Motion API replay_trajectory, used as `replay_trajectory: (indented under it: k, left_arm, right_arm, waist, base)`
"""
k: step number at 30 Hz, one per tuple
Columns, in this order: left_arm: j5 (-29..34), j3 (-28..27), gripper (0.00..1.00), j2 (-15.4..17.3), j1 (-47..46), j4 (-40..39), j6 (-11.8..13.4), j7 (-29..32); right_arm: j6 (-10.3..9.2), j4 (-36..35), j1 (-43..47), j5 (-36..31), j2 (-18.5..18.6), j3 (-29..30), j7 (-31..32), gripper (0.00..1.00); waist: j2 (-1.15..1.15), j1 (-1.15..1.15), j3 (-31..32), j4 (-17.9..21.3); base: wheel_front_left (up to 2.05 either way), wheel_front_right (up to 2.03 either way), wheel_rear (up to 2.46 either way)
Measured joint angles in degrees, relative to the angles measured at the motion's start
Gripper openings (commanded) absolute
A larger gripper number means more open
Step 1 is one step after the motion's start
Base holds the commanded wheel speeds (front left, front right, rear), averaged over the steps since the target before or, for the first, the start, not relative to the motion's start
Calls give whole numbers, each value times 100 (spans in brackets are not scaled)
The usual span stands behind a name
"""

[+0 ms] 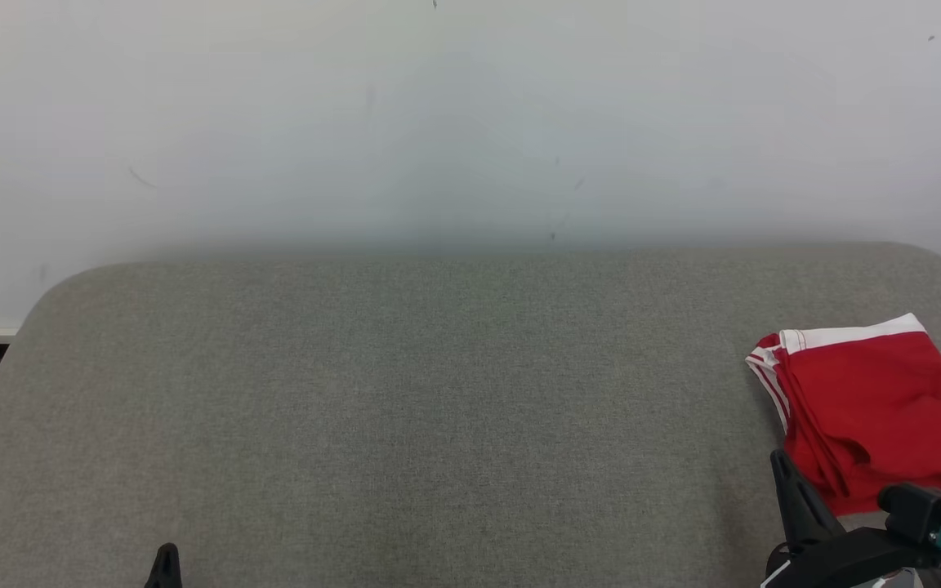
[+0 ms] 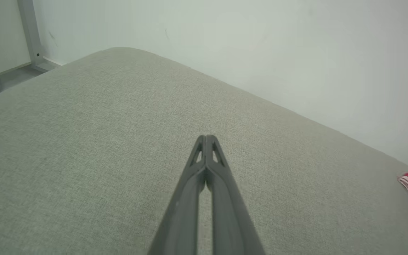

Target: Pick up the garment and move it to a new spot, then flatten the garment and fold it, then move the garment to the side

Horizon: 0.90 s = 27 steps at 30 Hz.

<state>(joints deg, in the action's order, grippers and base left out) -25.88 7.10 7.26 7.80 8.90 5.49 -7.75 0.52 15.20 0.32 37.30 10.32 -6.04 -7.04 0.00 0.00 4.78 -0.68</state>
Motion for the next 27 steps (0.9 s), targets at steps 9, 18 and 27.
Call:
replay_trajectory:
  k: [9, 18, 27]
  left_arm:
    - [-575, -109, 0, -37, -41, 91, -102, 134]
    - [-1152, -224, 0, -89, -142, 141, -199, 272]
    - [-1700, -314, 0, -136, -254, 210, -308, 404]
  right_arm:
    - [51, 26, -90, 494, -69, 121, 109, 0]
    - [101, 55, -90, 923, -135, 236, 240, 0]
    - [158, 86, -105, 1391, -193, 363, 358, 0]
  waist:
    - [0, 0, -43, 6]
    - [0, 0, -81, 11]
    - [0, 0, -125, 17]
  base:
    - [0, 0, 0]
    - [0, 0, 0]
    - [0, 0, 0]
